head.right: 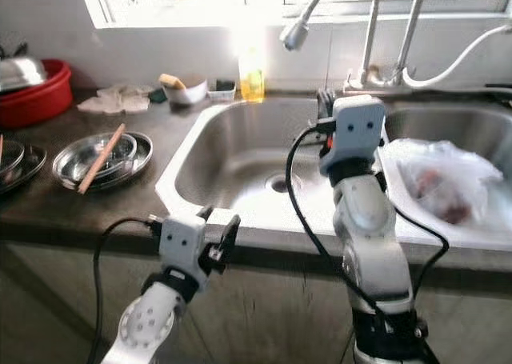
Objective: Kitchen organization
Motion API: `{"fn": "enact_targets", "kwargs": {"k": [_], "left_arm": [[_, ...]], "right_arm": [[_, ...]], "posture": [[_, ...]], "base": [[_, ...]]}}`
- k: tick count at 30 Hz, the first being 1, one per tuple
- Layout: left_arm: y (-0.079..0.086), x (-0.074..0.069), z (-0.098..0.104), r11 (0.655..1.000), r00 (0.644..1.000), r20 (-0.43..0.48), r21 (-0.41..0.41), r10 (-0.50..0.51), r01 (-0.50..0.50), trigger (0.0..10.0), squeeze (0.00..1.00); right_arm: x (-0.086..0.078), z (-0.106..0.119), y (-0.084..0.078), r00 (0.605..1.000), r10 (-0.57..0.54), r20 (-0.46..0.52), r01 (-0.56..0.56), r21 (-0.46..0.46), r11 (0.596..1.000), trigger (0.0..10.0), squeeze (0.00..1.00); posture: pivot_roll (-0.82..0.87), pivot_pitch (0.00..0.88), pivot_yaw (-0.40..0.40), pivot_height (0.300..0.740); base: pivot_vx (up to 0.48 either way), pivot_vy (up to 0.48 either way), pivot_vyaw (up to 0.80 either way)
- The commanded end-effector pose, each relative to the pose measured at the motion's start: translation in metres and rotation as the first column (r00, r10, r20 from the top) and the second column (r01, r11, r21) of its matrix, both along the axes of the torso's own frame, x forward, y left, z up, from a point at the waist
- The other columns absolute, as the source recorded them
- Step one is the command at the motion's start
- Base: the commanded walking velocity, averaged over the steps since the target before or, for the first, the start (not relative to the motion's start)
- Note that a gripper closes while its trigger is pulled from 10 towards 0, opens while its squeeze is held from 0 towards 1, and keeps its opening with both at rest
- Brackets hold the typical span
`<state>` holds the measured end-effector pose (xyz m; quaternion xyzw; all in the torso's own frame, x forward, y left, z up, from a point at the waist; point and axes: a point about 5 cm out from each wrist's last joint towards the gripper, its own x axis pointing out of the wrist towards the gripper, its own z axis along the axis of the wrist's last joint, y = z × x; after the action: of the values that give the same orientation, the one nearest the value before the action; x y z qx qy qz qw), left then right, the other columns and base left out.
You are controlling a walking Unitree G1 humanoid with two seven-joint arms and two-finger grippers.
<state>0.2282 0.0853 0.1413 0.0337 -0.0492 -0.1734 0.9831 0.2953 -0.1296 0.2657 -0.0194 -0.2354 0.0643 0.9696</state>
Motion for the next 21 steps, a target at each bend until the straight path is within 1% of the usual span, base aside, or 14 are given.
{"fn": "enact_targets", "kwargs": {"k": [1, 3, 4, 7, 11, 12, 14, 15, 16, 17, 18, 19, 20, 21], "left_arm": [[0.006, 0.0, 0.001, 1.0, 1.0, 0.004, 0.013, 0.027, -0.027, 10.0, 0.0], [0.006, 0.0, 0.0, 1.0, 1.0, 0.002, 0.014, 0.028, -0.028, 10.0, 0.0], [0.006, 0.0, 0.0, 0.999, 1.0, 0.001, 0.014, 0.029, -0.029, 10.0, 0.0], [0.006, 0.0, 0.0, 0.999, 1.0, -0.001, 0.015, 0.03, -0.03, 10.0, 0.0], [0.006, -0.001, 0.001, 0.999, 0.999, 0.0, 0.009, 0.035, -0.035, 10.0, 0.0], [0.006, -0.001, 0.001, 0.999, 0.999, 0.0, 0.009, 0.035, -0.035, 10.0, 0.0], [0.006, -0.002, 0.001, 0.999, 0.999, 0.0, 0.009, 0.034, -0.034, 10.0, 0.0], [0.006, -0.002, 0.001, 0.999, 0.999, 0.0, 0.009, 0.034, -0.034, 10.0, 0.0], [0.006, -0.003, 0.001, 0.999, 0.999, -0.001, 0.01, 0.034, -0.034, 10.0, 0.0], [0.006, -0.003, 0.001, 0.999, 0.999, -0.003, 0.01, 0.034, -0.034, 10.0, 0.0], [0.006, -0.003, 0.001, 0.999, 0.999, -0.003, 0.01, 0.034, -0.034, 10.0, 0.0], [0.006, -0.004, 0.0, 0.999, 0.999, -0.005, 0.011, 0.034, -0.034, 10.0, 0.0], [0.005, -0.007, 0.0, 0.999, 0.999, -0.009, 0.014, 0.032, -0.032, 10.0, 0.0], [0.005, -0.007, 0.0, 0.999, 0.999, -0.011, 0.014, 0.031, -0.031, 10.0, 0.0]], "right_arm": [[0.002, 0.006, 0.011, 0.999, 0.046, 0.016, -0.046, -0.009, 0.999, 10.0, 0.0], [0.005, 0.008, 0.013, 0.998, 0.055, 0.02, -0.055, -0.016, 0.998, 10.0, 0.0], [0.009, 0.009, 0.014, 0.999, 0.047, 0.017, -0.047, -0.029, 0.998, 10.0, 0.0], [0.015, 0.01, 0.014, 0.999, 0.04, 0.005, -0.04, -0.022, 0.999, 10.0, 0.0], [0.033, 0.005, 0.011, 0.999, -0.005, -0.048, 0.003, -0.035, 0.999, 10.0, 0.0], [0.033, 0.005, 0.011, 0.999, -0.005, -0.048, 0.003, -0.035, 0.999, 10.0, 0.0], [0.051, -0.004, 0.009, 0.991, -0.038, -0.128, 0.029, -0.078, 0.997, 10.0, 0.0], [0.051, -0.004, 0.009, 0.991, -0.038, -0.128, 0.029, -0.078, 0.997, 10.0, 0.0], [0.054, -0.007, 0.009, 0.987, -0.049, -0.152, 0.034, -0.097, 0.995, 10.0, 0.0], [0.06, -0.012, 0.008, 0.979, -0.047, -0.198, 0.03, -0.087, 0.996, 10.0, 0.0], [0.06, -0.012, 0.008, 0.979, -0.047, -0.198, 0.03, -0.087, 0.996, 10.0, 0.0], [0.064, -0.017, 0.008, 0.971, -0.049, -0.232, 0.03, -0.084, 0.996, 10.0, 0.0], [0.073, -0.028, 0.005, 0.952, -0.075, -0.297, 0.039, -0.124, 0.992, 10.0, 0.0], [0.076, -0.032, 0.003, 0.945, -0.09, -0.313, 0.048, -0.141, 0.989, 10.0, 0.0]], "posture": [[0.08, 0.041, -0.009, 0.74], [0.08, 0.044, -0.011, 0.74], [0.08, 0.047, -0.014, 0.74], [0.08, 0.05, -0.016, 0.74], [0.09, 0.057, -0.02, 0.74], [0.09, 0.057, -0.02, 0.74], [0.1, 0.067, -0.024, 0.74], [0.1, 0.067, -0.024, 0.74], [0.1, 0.067, -0.024, 0.74], [0.1, 0.07, -0.026, 0.74], [0.1, 0.07, -0.026, 0.74], [0.1, 0.073, -0.025, 0.74], [0.1, 0.081, -0.029, 0.74], [0.11, 0.084, -0.03, 0.74]], "base": [[0.0, 0.0, 0.0], [0.0, 0.0, 0.0], [0.0, 0.0, 0.0], [0.0, 0.0, 0.0], [0.0, 0.0, 0.0], [0.0, 0.0, 0.0], [0.0, 0.0, 0.0], [0.0, 0.0, 0.0], [0.0, 0.0, 0.0], [0.0, 0.0, 0.0], [0.0, 0.0, 0.0], [0.0, 0.0, 0.0], [0.0, 0.0, 0.0], [0.0, 0.0, 0.0]]}}
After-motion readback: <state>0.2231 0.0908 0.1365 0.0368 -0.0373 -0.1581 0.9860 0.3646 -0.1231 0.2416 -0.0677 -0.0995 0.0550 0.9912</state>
